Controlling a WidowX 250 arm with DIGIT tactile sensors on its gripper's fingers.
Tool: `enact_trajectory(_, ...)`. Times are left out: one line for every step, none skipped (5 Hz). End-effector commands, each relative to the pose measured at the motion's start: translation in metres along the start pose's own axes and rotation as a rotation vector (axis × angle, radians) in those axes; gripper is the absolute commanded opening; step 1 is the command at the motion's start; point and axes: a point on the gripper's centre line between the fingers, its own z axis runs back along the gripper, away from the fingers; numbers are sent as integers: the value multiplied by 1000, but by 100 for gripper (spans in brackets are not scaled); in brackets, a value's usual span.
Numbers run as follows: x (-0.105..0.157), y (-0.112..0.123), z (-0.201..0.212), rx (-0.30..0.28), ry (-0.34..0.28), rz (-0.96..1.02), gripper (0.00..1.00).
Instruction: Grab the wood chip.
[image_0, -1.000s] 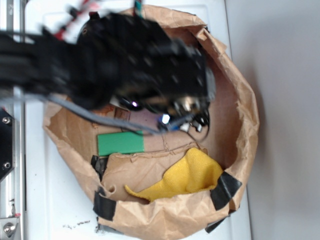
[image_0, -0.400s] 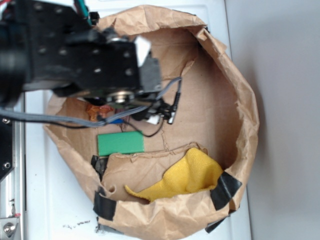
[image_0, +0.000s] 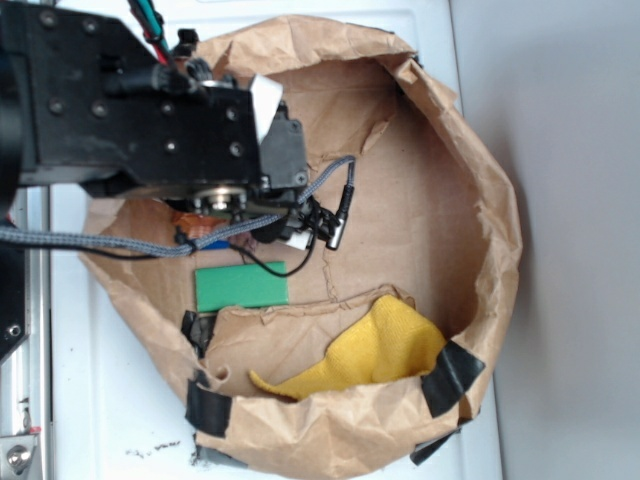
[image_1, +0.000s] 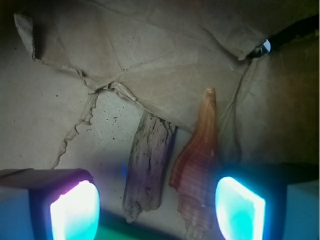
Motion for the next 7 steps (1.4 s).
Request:
enact_trajectory(14,2,4,-51,57,185,100)
enact_trajectory(12,-7,7,-54,89,314,100)
enact_trajectory(12,-12,3,-98,96,415,100)
enact_trajectory(14,-17,-1,-104,98,488,100)
enact_trajectory(14,-22,-4,-48,114,566,100)
enact_trajectory(13,-23,-9,-43,113,570,100)
enact_trajectory(9,-20,-25,-42,73,574,100)
